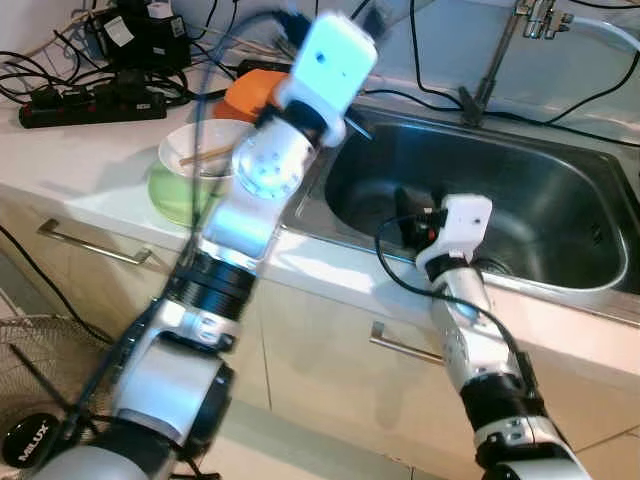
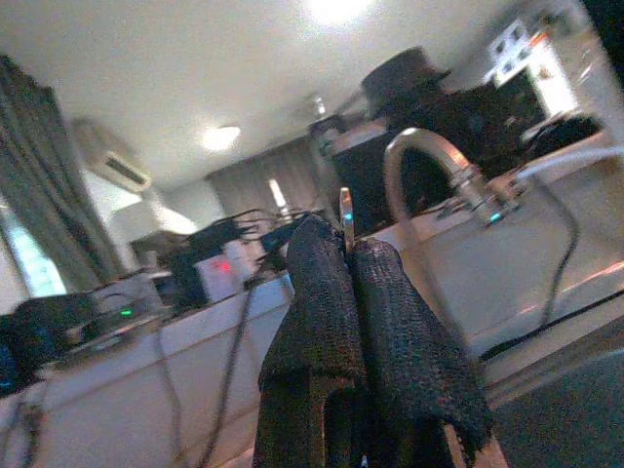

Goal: Kitchen organization

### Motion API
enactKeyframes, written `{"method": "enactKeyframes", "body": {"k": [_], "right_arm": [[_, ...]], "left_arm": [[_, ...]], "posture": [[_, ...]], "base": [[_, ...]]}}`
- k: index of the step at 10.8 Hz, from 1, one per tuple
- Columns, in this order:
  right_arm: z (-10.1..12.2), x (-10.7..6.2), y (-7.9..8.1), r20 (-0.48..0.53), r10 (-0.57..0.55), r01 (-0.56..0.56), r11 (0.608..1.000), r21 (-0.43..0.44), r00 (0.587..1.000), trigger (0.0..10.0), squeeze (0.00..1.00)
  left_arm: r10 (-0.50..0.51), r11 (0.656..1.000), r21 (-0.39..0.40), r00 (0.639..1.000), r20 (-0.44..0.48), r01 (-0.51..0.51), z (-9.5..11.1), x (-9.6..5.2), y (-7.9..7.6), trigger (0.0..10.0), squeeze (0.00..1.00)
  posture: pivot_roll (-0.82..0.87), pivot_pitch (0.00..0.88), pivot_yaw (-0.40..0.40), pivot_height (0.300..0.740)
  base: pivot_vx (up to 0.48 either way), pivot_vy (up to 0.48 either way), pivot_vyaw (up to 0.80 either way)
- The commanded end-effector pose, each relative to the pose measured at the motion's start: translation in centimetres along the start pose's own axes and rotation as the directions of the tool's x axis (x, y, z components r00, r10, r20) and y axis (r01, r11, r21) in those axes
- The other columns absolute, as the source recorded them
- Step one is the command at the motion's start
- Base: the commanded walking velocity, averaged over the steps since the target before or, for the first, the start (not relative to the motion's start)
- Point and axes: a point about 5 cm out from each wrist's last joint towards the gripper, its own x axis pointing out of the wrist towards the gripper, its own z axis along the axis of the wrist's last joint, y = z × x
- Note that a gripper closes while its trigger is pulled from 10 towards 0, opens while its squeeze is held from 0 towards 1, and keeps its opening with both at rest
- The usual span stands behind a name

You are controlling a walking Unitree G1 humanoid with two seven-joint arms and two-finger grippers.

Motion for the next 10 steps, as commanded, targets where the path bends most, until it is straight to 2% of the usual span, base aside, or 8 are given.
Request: {"method": "enactKeyframes", "body": {"k": [1,2,3,4,6,7,10], "right_arm": [[1.1,0.4,-0.1,0.046,0.026,-0.024,0.999,-0.027,0.999,10.0,1.0],[2.9,0.8,-0.6,0.108,0.082,-0.075,0.995,-0.06,0.991,10.0,1.0],[4.0,0.9,-0.9,0.139,0.106,-0.095,0.992,-0.088,0.985,10.0,1.0],[4.7,0.9,-1.0,0.155,0.132,-0.117,0.988,-0.103,0.979,10.0,0.0],[7.1,1.0,-0.4,0.217,0.212,-0.194,0.976,-0.104,0.953,10.0,0.0],[7.9,0.9,0.8,0.234,0.29,-0.275,0.957,-0.094,0.928,10.0,0.0],[7.1,0.3,2.9,0.208,0.362,-0.367,0.93,-0.019,0.909,10.0,0.0]], "left_arm": [[-0.009,0.999,-0.039,1.0,0.018,0.01,0.2,0.0,-0.1,10.0,0.0],[-0.036,0.993,-0.113,0.999,0.015,0.037,-0.1,-0.2,-0.9,10.0,0.0],[-0.055,0.989,-0.138,0.998,0.017,0.057,-0.3,-0.2,-1.3,10.0,0.0],[-0.068,0.985,-0.155,0.997,0.021,0.07,-0.4,-0.2,-1.5,10.0,0.0],[-0.09,0.977,-0.193,0.996,0.021,0.092,-0.7,-0.2,-1.9,10.0,0.0],[-0.102,0.97,-0.22,0.995,0.022,0.104,-0.8,-0.3,-2.1,10.0,0.0],[-0.126,0.961,-0.244,0.992,0.032,0.13,-0.9,-0.4,-2.5,10.0,0.0]], "posture": [[0.16,0.0,-0.044,0.74],[0.15,0.0,-0.039,0.74],[0.14,0.0,-0.027,0.74],[0.14,0.0,-0.026,0.74],[0.12,0.0,-0.018,0.74],[0.12,0.0,-0.015,0.74],[0.13,0.0,-0.017,0.74]], "base": [[0.0,0.0,0.0],[0.0,0.0,0.0],[0.0,0.0,0.0],[0.0,0.0,0.0],[0.0,0.0,0.0],[0.0,0.0,0.0],[0.0,0.0,0.0]]}}
